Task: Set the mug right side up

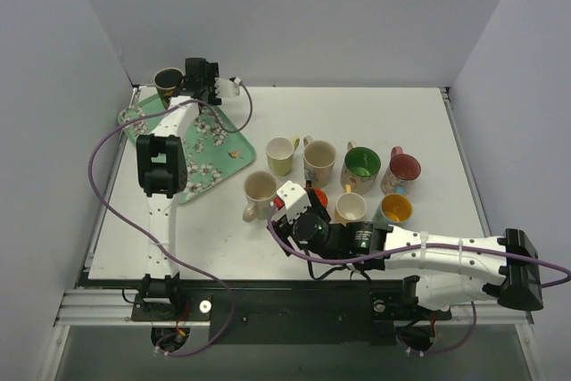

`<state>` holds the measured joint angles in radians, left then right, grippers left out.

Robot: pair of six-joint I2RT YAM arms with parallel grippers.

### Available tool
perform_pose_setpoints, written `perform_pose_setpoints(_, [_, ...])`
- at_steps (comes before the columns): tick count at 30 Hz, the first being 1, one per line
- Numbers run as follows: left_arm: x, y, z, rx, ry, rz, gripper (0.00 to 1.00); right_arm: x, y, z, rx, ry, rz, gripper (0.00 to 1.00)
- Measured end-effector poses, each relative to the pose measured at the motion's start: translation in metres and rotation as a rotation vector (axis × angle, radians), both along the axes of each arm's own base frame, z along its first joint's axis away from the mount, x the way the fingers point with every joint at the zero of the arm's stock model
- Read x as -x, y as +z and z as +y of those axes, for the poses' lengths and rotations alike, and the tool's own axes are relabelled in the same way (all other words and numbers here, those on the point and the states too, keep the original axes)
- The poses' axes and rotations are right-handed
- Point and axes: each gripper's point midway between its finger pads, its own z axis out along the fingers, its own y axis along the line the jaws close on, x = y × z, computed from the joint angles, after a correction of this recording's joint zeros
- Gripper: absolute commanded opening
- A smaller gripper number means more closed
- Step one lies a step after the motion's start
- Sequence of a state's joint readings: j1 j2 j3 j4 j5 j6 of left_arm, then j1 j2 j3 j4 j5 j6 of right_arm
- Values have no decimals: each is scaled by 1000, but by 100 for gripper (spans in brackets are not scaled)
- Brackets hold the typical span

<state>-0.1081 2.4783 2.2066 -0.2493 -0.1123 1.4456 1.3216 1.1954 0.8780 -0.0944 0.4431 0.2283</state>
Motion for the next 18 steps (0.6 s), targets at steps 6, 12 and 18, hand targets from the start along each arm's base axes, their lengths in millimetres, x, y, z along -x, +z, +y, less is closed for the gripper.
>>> perform_pose_setpoints(6, [-5,-29,15,-143,-20,50,89,-2,-3,-8,-4,-26,1,73])
perform_pose_setpoints(12, [-33,-26,15,-217,-27,-57,85,-3,-1,-9,-21,-39,7,73])
perform_pose_setpoints(18, [-45,-40,23,-285,-50,-99,82,-3,2,-10,-34,-43,5,73])
